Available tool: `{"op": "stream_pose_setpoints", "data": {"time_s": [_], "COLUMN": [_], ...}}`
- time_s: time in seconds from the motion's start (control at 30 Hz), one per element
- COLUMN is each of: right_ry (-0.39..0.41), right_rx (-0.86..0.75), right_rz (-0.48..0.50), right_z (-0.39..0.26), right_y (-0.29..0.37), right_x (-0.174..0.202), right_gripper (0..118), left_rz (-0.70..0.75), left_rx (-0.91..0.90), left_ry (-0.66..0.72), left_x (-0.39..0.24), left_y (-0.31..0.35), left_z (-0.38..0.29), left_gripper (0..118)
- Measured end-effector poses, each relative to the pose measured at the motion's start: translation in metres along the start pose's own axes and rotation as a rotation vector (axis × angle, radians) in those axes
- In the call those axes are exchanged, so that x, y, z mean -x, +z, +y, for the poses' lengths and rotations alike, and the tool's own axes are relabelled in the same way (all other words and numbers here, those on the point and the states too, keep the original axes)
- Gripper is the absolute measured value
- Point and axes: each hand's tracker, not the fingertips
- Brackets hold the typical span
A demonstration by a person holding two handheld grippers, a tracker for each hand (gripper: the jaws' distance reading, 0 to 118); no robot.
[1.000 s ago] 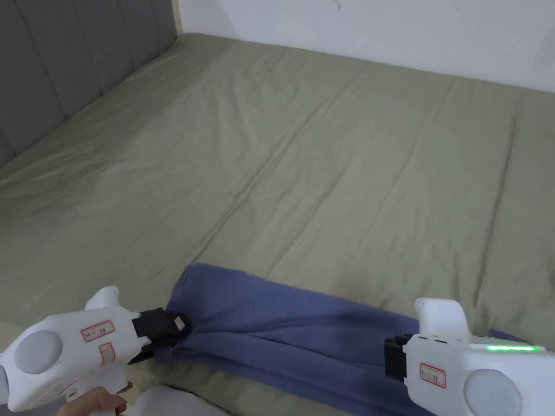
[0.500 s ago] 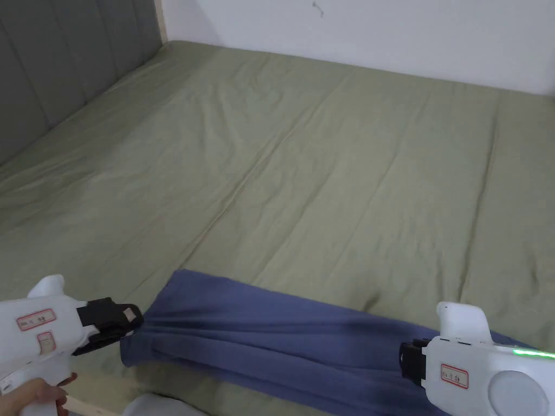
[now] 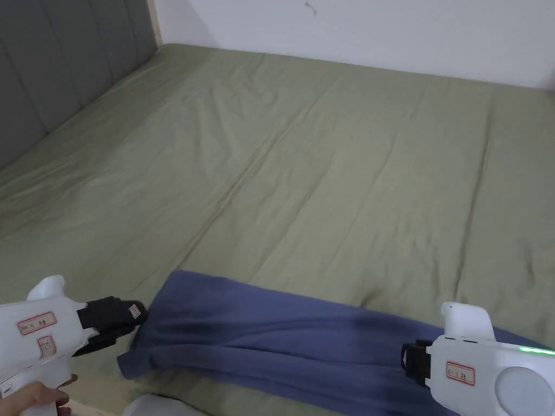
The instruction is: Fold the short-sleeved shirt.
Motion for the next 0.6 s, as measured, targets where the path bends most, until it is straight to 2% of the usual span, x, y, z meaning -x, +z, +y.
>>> {"op": "stream_pose_setpoints", "data": {"time_s": [0.03, 0.07, 0.3, 0.4, 0.43, 0.47, 0.5, 0.57, 0.6], "right_ry": [-0.001, 0.000, 0.015, 0.020, 0.021, 0.022, 0.021, 0.014, 0.012], "right_rx": [0.000, 0.002, 0.018, 0.025, 0.026, 0.028, 0.029, 0.036, 0.040], "right_rz": [0.001, 0.002, 0.027, 0.030, 0.031, 0.032, 0.033, 0.041, 0.044], "right_z": [0.001, 0.001, 0.001, 0.001, 0.001, 0.001, 0.000, 0.000, -0.001], "right_y": [0.000, -0.001, -0.007, -0.008, -0.008, -0.008, -0.009, -0.013, -0.014], "right_x": [0.000, 0.000, 0.008, 0.011, 0.011, 0.011, 0.012, 0.011, 0.011], "right_gripper": [0, 0, 0, 0, 0, 0, 0, 0, 0], "left_rz": [0.001, 0.002, -0.097, -0.076, -0.062, -0.015, 0.048, -0.066, -0.047], "left_rx": [0.002, 0.014, 0.139, 0.116, 0.116, 0.103, 0.102, 0.135, 0.127], "left_ry": [0.005, 0.018, 0.065, 0.055, 0.060, 0.040, 0.041, 0.136, 0.106], "left_x": [0.003, 0.005, 0.010, 0.006, 0.007, 0.009, 0.010, 0.023, 0.024], "left_y": [0.000, -0.003, -0.028, -0.035, -0.034, -0.031, -0.033, -0.038, -0.035], "left_z": [0.000, 0.001, -0.016, -0.018, -0.017, -0.014, -0.011, -0.008, -0.006], "left_gripper": [104, 111, 110, 106, 84, 47, 5, 5, 5]}}
